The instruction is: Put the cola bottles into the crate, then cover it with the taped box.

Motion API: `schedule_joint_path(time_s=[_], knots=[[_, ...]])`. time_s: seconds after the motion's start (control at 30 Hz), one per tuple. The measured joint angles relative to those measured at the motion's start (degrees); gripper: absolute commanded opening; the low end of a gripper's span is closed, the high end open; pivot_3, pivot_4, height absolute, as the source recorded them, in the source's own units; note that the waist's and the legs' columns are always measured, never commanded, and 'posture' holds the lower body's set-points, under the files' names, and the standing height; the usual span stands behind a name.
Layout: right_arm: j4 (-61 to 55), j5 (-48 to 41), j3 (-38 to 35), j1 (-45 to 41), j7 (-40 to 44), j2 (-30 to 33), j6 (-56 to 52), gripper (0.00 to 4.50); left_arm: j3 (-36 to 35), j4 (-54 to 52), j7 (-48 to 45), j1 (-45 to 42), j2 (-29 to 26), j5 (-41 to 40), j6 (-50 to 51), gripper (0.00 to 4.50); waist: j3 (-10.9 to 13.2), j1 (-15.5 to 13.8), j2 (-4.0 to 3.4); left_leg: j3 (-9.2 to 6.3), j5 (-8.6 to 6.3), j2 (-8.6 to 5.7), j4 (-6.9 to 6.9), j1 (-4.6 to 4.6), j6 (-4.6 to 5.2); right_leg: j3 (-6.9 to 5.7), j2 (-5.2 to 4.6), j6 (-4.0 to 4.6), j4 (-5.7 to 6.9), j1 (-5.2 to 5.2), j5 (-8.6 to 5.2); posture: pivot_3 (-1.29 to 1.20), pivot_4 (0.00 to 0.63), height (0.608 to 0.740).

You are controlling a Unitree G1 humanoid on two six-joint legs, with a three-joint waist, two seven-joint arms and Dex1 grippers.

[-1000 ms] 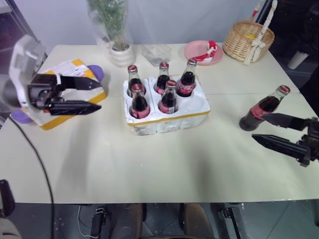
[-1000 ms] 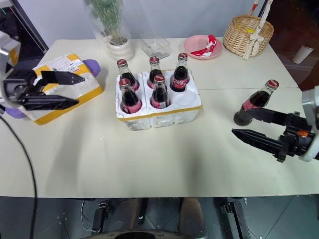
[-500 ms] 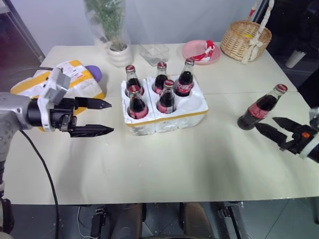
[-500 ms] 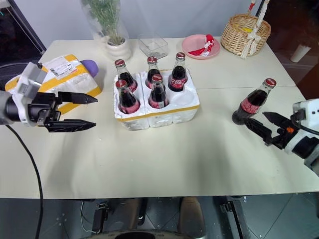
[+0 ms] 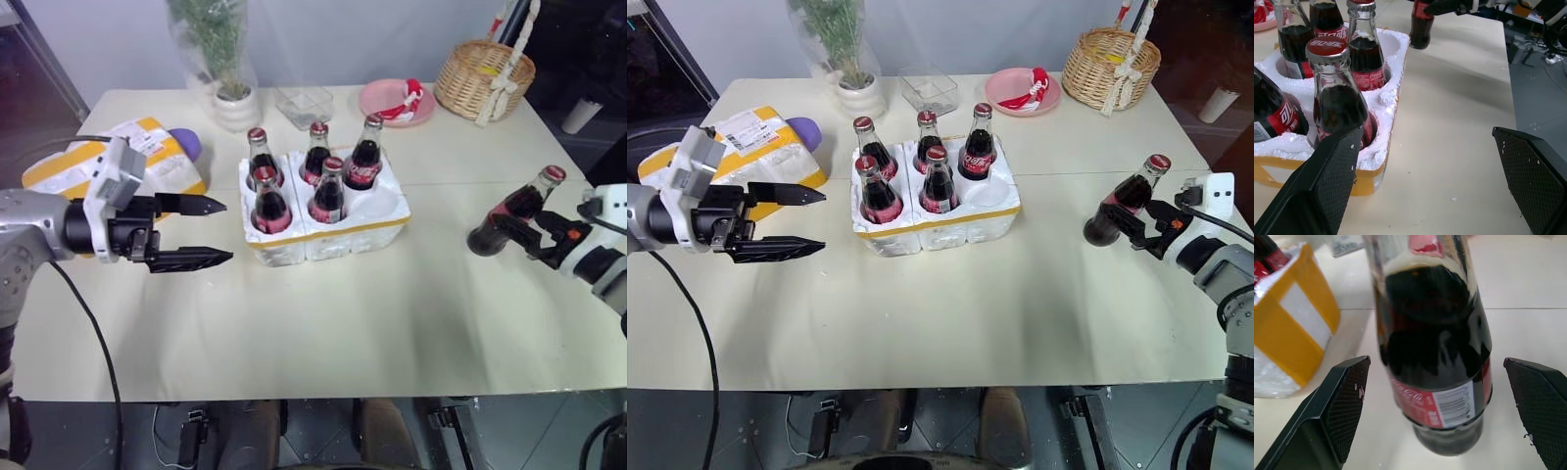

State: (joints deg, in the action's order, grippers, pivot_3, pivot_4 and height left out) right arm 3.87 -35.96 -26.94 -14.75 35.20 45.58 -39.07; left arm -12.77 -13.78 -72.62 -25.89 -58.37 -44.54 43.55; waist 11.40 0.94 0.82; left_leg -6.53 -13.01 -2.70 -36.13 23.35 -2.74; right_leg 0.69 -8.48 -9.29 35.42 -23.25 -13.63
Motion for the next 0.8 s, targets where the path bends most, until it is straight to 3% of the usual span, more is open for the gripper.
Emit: schedule_joint_path(time_s=[0.13, 0.23, 0.3, 0.57, 0.8], knots=[[3.8, 2.1, 2.1, -2.6, 0.0, -1.9, 2.4, 4.5, 0.0, -0.1, 0.4, 0.0, 0.0, -0.2, 0.0, 4.45, 0.0, 0.1, 0.0, 0.0, 0.0, 0.0, 0.01, 0.0, 0.0, 0.0, 0.0, 0.0, 0.01, -0.02, 0.0, 0.0, 0.15, 0.737], [5.6, 2.6, 2.9, -4.2, 0.2, -2.6, 3.5, 3.64, 0.0, -0.1, 0.6, -0.5, 0.0, -0.5, 0.0, 4.5, 0.0, 0.1, -0.01, 0.0, 0.0, 0.0, 0.03, 0.0, 0.0, 0.0, 0.01, 0.0, 0.02, -0.03, 0.0, 0.0, 0.15, 0.737], [5.6, 2.9, 2.8, -4.4, 0.5, -2.8, 4.2, 2.82, 0.0, -0.1, 0.6, -0.7, 0.0, -0.7, 0.0, 4.5, 0.0, 0.1, -0.01, 0.0, 0.0, 0.0, 0.03, 0.0, 0.0, 0.0, 0.01, 0.0, 0.03, -0.04, 0.0, 0.0, 0.15, 0.737], [-1.5, -6.4, 0.6, -6.0, 4.1, -2.4, -2.5, 2.82, 0.0, 0.0, 1.6, -0.9, 0.0, -1.3, 0.0, 4.5, 0.2, 0.3, -0.42, 0.03, 0.0, 0.0, 0.06, 0.03, 0.0, 0.06, 0.01, 0.0, 0.11, -0.16, 0.0, 0.0, 0.15, 0.737], [-11.9, -21.8, 0.3, -24.3, 1.1, -1.7, -13.0, 2.82, 0.0, 0.1, 2.9, -0.7, 0.6, -2.2, 0.0, 4.5, 0.3, 1.0, -0.51, 0.02, 0.0, 0.02, 0.1, 0.04, 0.0, 0.08, 0.03, 0.0, 0.15, -0.2, 0.0, 0.0, 0.15, 0.737]])
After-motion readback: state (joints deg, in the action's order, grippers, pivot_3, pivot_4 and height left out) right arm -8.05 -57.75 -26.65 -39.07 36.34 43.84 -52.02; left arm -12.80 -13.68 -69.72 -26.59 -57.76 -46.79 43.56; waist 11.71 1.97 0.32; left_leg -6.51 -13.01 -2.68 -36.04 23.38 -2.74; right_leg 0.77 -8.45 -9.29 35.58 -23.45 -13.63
